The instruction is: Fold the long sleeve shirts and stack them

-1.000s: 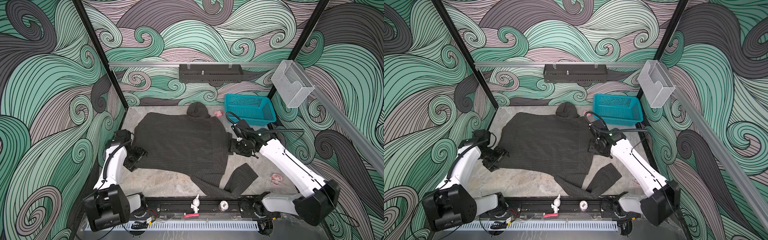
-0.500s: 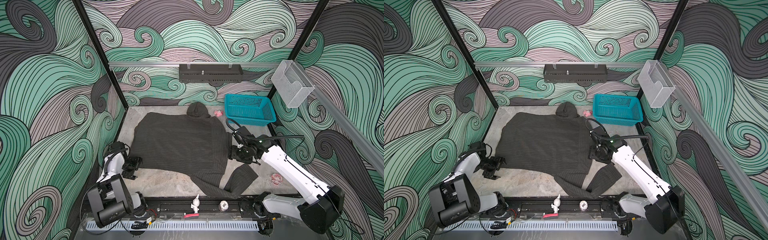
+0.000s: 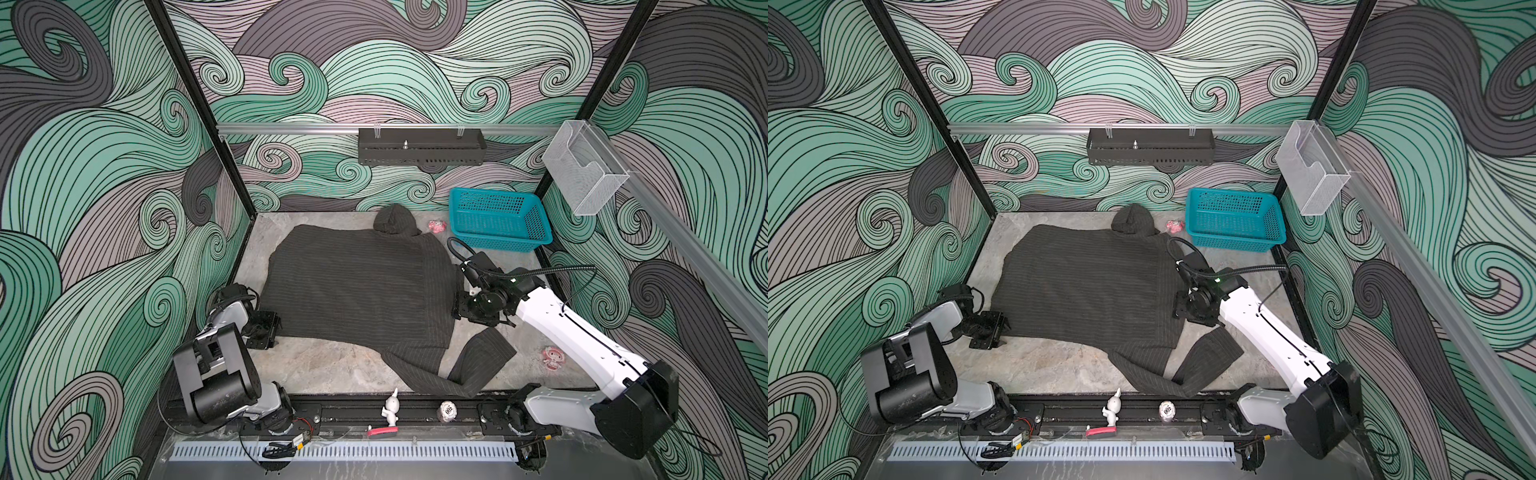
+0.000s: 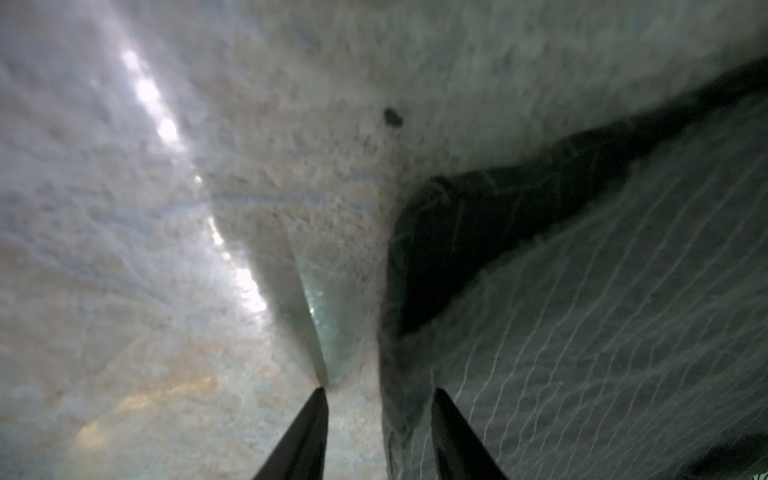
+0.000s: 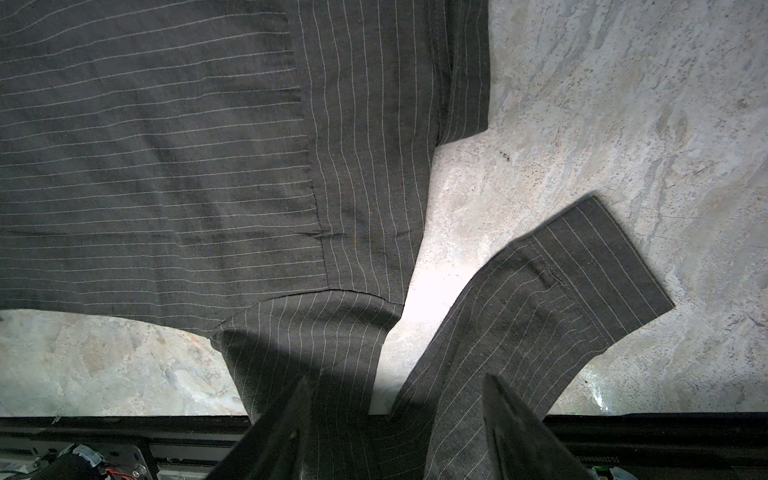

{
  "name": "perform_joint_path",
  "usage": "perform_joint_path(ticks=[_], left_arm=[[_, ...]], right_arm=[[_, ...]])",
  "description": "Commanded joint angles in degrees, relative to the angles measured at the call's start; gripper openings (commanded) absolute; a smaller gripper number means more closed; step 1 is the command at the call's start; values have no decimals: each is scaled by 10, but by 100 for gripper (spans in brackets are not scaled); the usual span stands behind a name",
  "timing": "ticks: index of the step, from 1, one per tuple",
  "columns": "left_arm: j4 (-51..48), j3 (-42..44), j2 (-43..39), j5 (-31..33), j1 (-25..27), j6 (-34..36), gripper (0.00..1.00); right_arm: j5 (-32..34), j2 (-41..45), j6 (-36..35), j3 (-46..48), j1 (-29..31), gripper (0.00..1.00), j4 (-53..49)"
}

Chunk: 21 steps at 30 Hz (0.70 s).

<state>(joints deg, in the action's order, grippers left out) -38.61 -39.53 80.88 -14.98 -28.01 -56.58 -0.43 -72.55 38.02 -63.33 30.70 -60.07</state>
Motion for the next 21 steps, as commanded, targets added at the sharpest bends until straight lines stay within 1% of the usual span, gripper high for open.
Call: perform_joint_path(ticks=[1, 4, 6, 11, 16, 20, 21], left_arm=[[7, -13, 2, 6, -7, 0, 51], [6, -8, 1, 16, -14, -2, 59], [9, -2, -6, 25, -21, -2, 59], [35, -6, 11, 25, -26, -8, 47], [91, 6, 49, -12, -25, -16, 35], [109, 14, 56, -14, -26, -7, 22], [117, 17, 56, -19, -27, -7, 17]], right_arm=[[1, 16, -4, -10, 3, 67, -19], [6, 23, -2, -14, 3, 67, -28], [8, 25, -1, -15, 4, 67, -31], [8, 22, 3, -16, 3, 67, -34], [10, 28, 8, -16, 3, 67, -45], [9, 39, 13, -17, 3, 67, -59], [6, 43, 14, -16, 4, 67, -62]])
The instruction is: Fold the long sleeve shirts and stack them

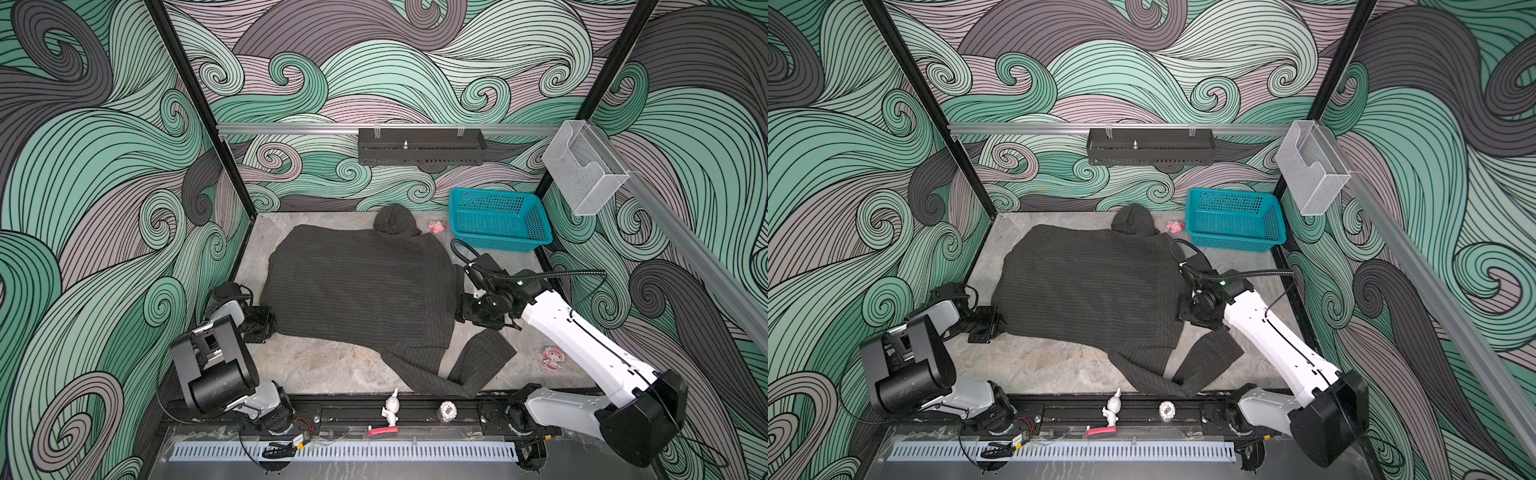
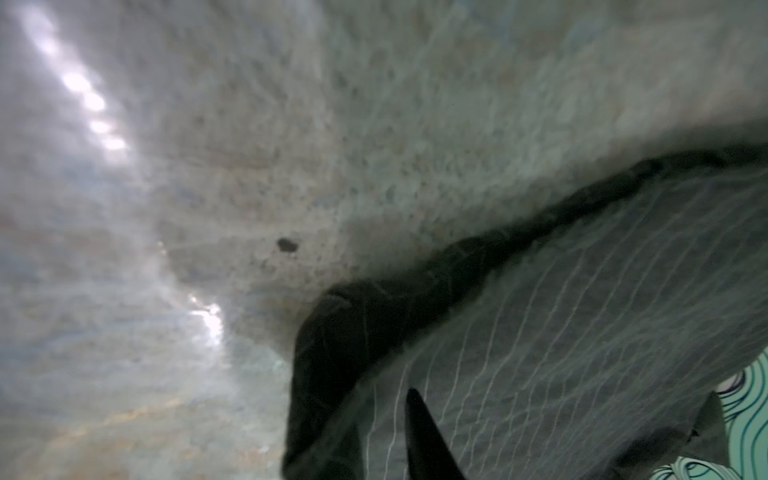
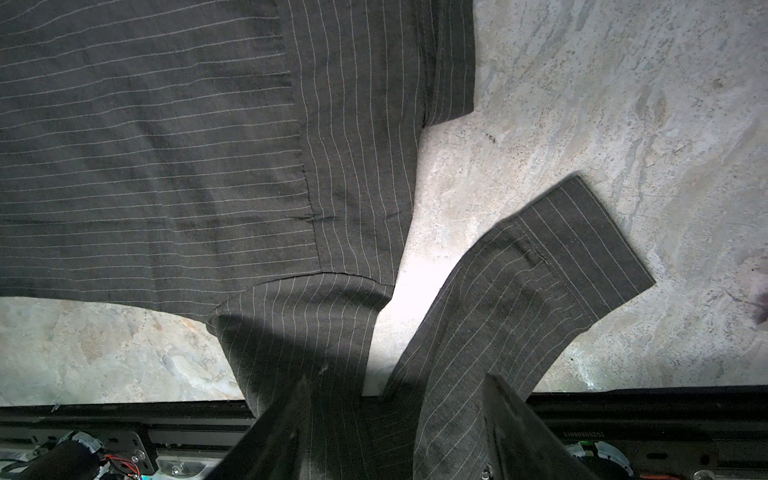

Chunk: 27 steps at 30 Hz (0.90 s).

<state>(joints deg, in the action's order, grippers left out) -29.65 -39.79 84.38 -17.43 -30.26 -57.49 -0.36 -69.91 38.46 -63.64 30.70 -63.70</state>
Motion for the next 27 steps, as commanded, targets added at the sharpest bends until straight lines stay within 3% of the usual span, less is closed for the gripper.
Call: perform_joint_path(ticks=[1, 3, 14, 16, 22, 27], left_arm=[[33, 21, 21, -2, -4, 3, 11], [35, 17, 21, -23, -5, 6, 0], [-66, -23, -59, -73, -4, 71, 0], [-68, -20, -53, -82, -4, 78, 0], [-68, -15, -34, -101, -4, 81, 0], [-74, -18, -33, -108, -4, 100, 0]], right_arm=[[3, 19, 10, -14, 3, 68, -30], [-6, 27, 9, -16, 3, 68, -45], [-68, 92, 6, 39, 23, 74, -117], [-63, 99, -4, 59, 54, 76, -95], [-8, 103, -11, 97, 235, 78, 14], [53, 59, -49, 91, 367, 80, 60]])
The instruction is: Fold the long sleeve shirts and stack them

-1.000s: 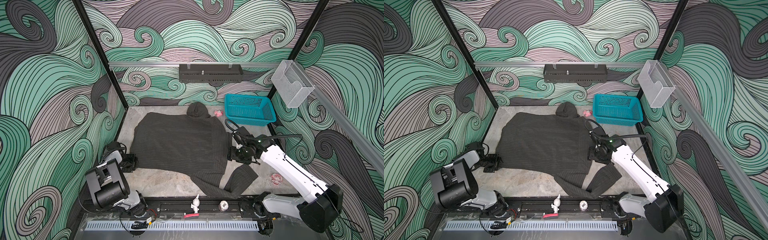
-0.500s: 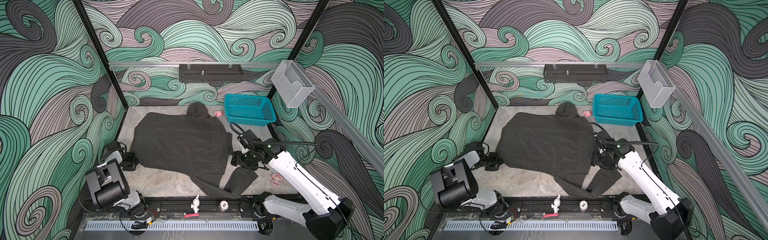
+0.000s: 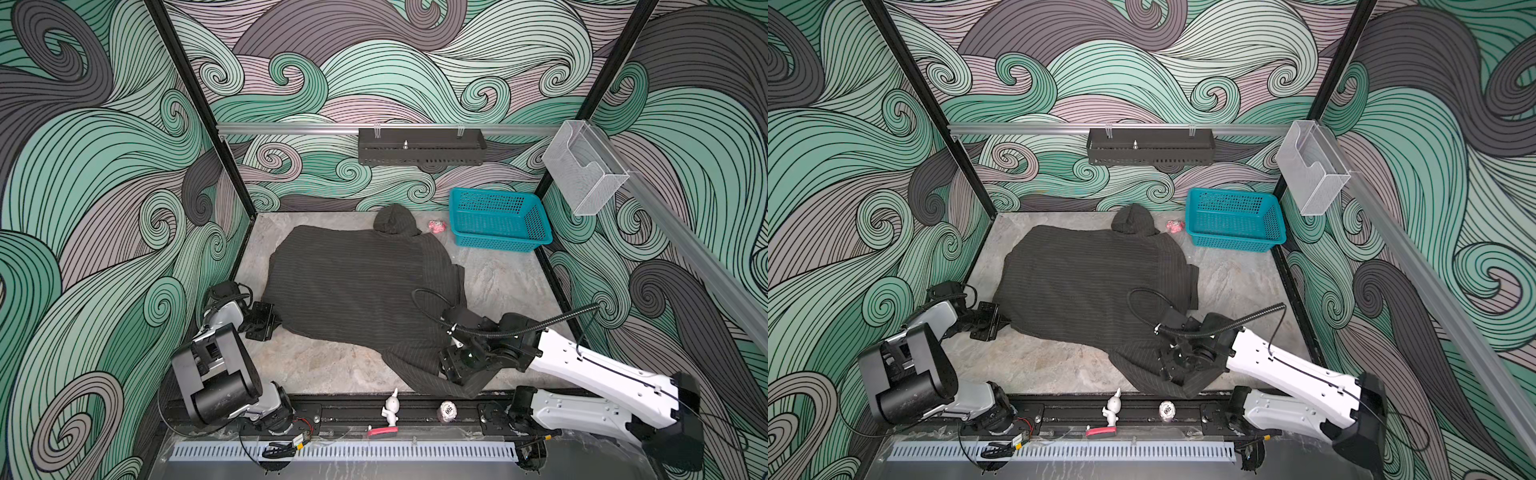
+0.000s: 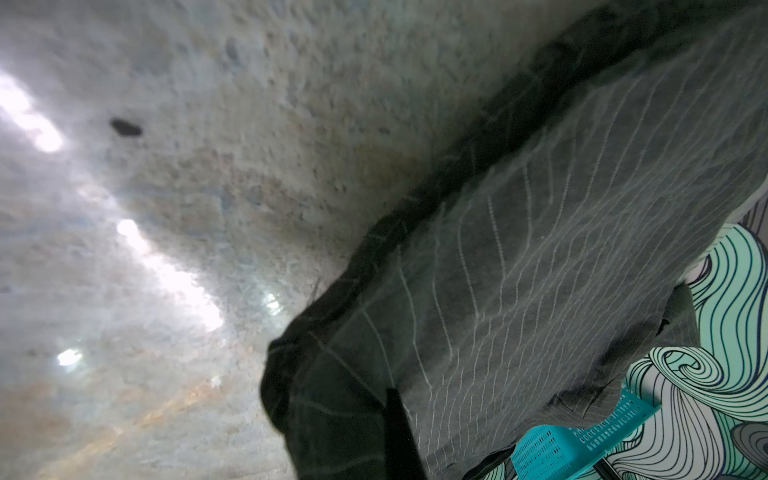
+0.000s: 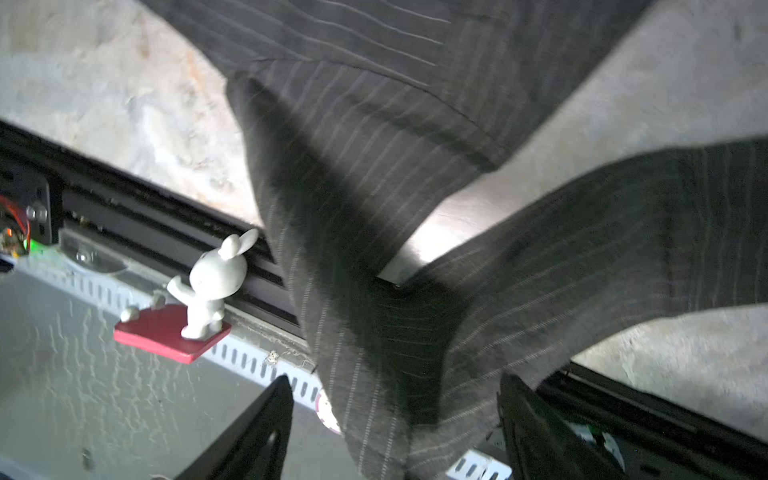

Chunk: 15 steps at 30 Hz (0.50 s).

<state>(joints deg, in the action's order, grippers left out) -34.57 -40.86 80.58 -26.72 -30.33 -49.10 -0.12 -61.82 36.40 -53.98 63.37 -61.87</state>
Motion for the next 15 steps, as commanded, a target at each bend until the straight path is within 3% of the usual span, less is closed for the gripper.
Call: perform_joint_path(ticks=[1, 5, 15], left_arm=[[-26, -9, 5, -17, -3, 19, 0], [-30, -11, 5, -21, -3, 24, 0], [-40, -23, 5, -25, -3, 31, 0]], right_arm=[[55, -34, -38, -7, 60, 81, 46], [56, -78, -47, -7, 99, 83, 45], [95, -147, -23, -11, 103, 84, -47]])
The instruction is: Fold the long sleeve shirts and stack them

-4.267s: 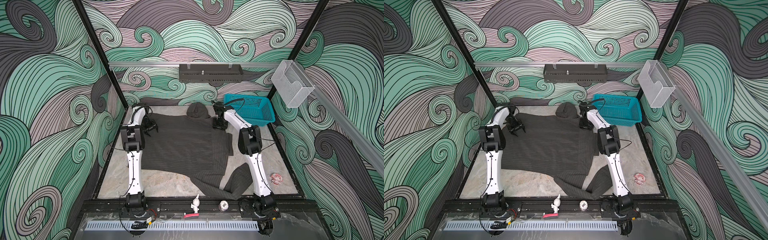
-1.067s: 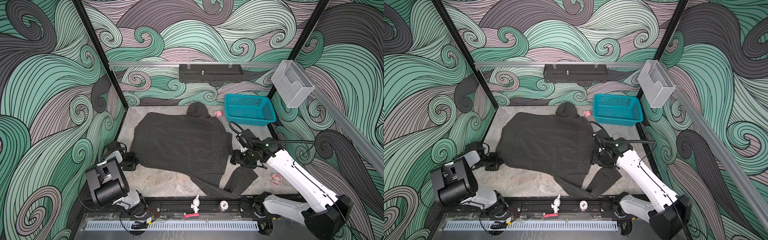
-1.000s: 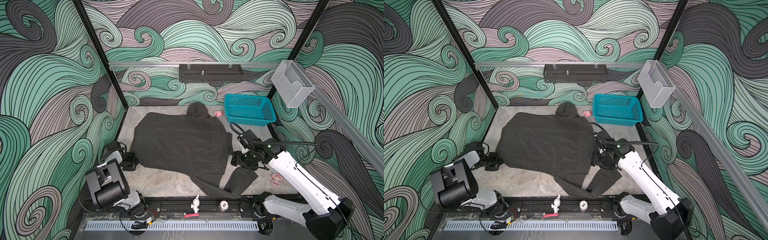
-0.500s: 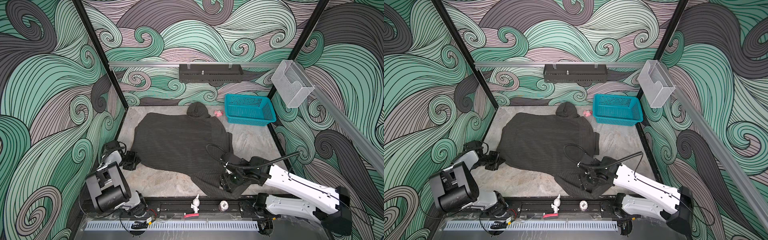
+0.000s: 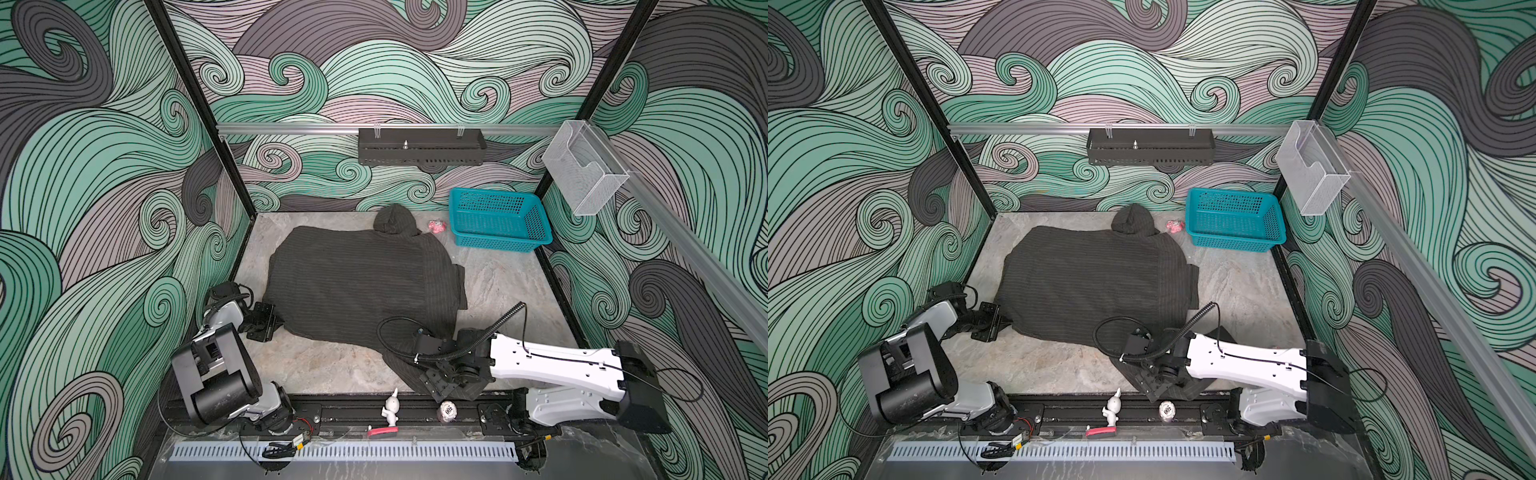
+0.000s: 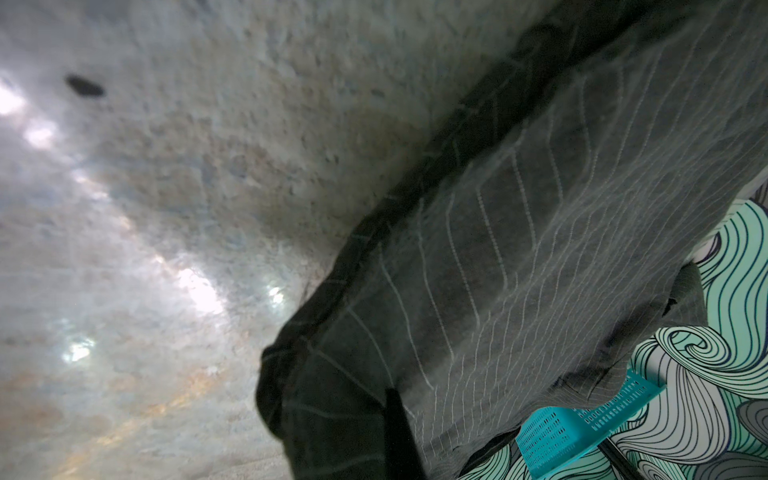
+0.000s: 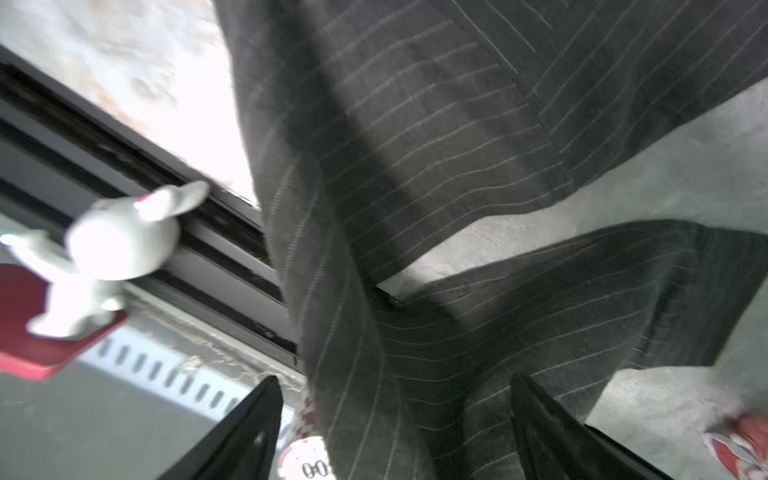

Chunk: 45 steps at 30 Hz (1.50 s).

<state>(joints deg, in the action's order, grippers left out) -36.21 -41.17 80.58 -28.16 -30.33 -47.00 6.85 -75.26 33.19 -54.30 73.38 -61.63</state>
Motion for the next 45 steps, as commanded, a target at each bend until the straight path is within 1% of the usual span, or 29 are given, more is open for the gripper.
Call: perform_joint_path(ticks=[1, 2, 4, 5, 7, 8, 10, 11, 14, 16, 20, 29, 35, 41, 45], left_arm=[[-25, -21, 5, -10, -3, 10, 0], [-25, -23, 5, -10, -3, 10, 0], [-25, -25, 5, -10, -3, 11, 0], [-26, -27, 5, -10, -3, 12, 0], [-26, -28, 5, -10, -3, 13, 0], [-26, -28, 5, -10, -3, 13, 0], [-26, -30, 5, -12, -3, 13, 0], [-25, -31, 5, -13, -3, 13, 0], [-25, -38, 5, -20, -3, 12, 0], [-26, -48, 5, -23, -3, 10, 0], [-25, -71, 13, -26, 0, 0, 0], [-19, -134, 64, -30, 14, -29, 0], [-22, -183, 114, -31, 34, -38, 0], [-43, -238, 153, -13, 55, -32, 0], [-59, -275, 182, 2, 70, -27, 0]], right_arm=[[22, -17, 13, -9, 3, 82, -57], [19, -19, 15, -8, 3, 79, -63], [13, -15, 19, -10, 2, 65, -66], [13, -7, 21, -11, 2, 56, -65], [22, 5, 21, -20, 0, 29, -65], [25, 11, 19, -26, -2, 19, -65], [32, 21, 9, -47, -11, 3, -66], [32, 23, 3, -56, -17, 0, -65], [32, 31, -22, -92, -47, 0, -67], [24, 32, -48, -120, -80, 0, -68], [10, 11, -100, -173, -137, 0, -74], [-7, -69, -193, -281, -244, 0, -79], [-10, -137, -239, -364, -297, 0, -87], [25, -203, -282, -460, -321, 0, -115], [77, -257, -324, -535, -327, 0, -137]])
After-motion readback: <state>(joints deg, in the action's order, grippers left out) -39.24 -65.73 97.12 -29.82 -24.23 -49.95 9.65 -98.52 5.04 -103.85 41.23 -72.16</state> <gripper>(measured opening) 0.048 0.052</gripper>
